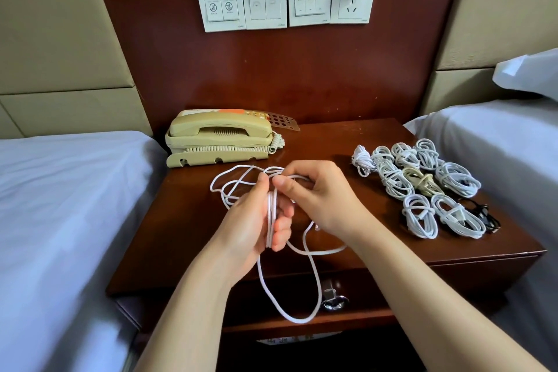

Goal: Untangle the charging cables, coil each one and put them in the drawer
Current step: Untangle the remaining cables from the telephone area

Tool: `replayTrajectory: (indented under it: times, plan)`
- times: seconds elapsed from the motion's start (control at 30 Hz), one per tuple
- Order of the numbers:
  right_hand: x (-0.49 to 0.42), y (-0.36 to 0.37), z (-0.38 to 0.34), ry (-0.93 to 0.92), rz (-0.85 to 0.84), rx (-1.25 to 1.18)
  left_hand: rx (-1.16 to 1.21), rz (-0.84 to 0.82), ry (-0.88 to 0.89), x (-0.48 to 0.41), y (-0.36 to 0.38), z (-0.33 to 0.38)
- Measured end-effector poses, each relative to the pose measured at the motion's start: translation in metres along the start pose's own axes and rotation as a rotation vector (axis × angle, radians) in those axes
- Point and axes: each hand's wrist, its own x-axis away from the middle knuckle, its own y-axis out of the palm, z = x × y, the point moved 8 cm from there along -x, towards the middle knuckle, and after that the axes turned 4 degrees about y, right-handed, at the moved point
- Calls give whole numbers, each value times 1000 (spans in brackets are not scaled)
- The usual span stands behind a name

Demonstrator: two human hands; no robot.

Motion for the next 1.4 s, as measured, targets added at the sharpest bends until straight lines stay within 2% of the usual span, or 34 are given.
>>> replayTrajectory:
  times: [0.13, 0.33, 0.47, 0.67, 0.93, 1.03, 1.1, 1.2, 1.3, 1.4]
  plan:
    - [-2, -3, 8, 35, -30, -65, 55, -71, -29, 3, 7, -2]
    - [2, 0, 18, 105, -147, -61, 5, -161, 48, 9, 14, 5]
    - [4, 4, 30, 199, -198, 9, 63, -78, 97, 7, 8, 8]
    - [17, 21, 25, 196, -392, 179, 382, 30, 105, -1, -1, 13]
    - [26, 31, 2, 100, -443, 660, 376, 281, 153, -4, -19, 12]
    - [31, 38, -7, 41, -463, 744, 303, 369, 216, -6, -31, 15]
    - [32, 45, -6, 32, -476, 751, 171, 435, 253, -6, -38, 15]
    - [31, 51, 5, 32, -457, 647, -53, 491, 273, -7, -39, 15]
    - [27, 49, 16, 39, -385, 520, -151, 518, 280, -8, -43, 15]
    - [26, 51, 18, 20, -340, 495, -300, 573, 301, -9, -53, 16]
